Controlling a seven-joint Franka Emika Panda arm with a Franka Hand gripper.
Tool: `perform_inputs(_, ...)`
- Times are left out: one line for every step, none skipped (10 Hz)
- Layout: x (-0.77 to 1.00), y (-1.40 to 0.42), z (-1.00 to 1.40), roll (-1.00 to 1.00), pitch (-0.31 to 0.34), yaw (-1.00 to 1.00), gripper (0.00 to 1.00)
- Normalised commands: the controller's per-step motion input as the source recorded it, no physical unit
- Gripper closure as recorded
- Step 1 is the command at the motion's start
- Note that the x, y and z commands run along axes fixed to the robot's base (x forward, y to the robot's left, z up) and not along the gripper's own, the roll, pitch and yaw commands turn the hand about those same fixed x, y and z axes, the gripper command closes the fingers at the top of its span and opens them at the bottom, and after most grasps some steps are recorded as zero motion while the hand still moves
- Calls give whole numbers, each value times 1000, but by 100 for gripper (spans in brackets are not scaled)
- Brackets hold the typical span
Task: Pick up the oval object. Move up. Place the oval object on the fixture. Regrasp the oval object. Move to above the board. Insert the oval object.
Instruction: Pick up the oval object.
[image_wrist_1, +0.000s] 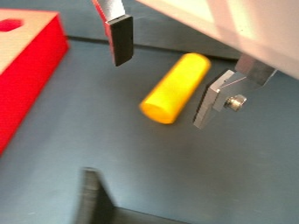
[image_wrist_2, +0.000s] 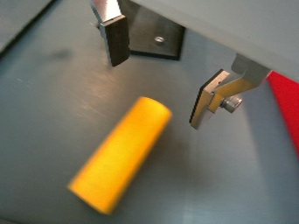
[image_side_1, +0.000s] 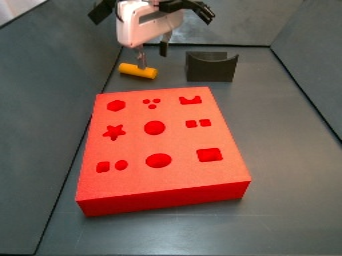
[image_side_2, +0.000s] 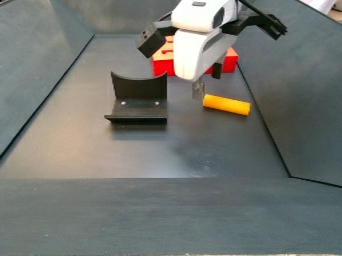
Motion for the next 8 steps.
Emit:
perform_inputs(0, -220, -320, -51, -249, 834, 0)
perform_inputs(-57, 114, -246, -119, -266, 723, 0)
perform_inputs(-160, 231, -57, 0, -106, 340, 0)
perform_inputs(-149, 169, 0, -6, -50, 9, 0)
perform_inputs(-149, 194, 0, -29, -61, 0, 0)
perform_inputs(-174, 220, -103, 0, -37, 23, 0)
perform_inputs(-143, 243, -403, -36, -213, 111, 0)
perform_inputs(-106, 183, -520, -90, -261, 94, 0)
